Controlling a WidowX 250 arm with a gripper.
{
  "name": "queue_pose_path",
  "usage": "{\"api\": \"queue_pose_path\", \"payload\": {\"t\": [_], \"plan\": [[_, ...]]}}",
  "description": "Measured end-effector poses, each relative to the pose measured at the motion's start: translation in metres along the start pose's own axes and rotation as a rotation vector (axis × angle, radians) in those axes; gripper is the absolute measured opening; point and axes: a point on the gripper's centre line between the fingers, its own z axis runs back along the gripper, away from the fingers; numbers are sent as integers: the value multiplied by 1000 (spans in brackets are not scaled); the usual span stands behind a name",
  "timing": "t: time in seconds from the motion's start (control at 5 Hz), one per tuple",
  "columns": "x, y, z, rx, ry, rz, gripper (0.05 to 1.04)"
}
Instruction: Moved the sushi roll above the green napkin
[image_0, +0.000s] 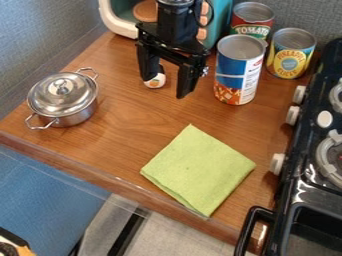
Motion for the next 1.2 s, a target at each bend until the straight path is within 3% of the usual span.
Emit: {"api": "queue_pose_path", "payload": {"t": [0.2, 0.4, 0.8, 1.2], "plan": [[0, -1, -12, -8, 37, -3, 1001], [13, 19, -20, -13, 31, 55, 1001], [41, 57, -24, 26, -29, 181, 1001], [48, 84, -29, 2, -77, 347, 1001]]}}
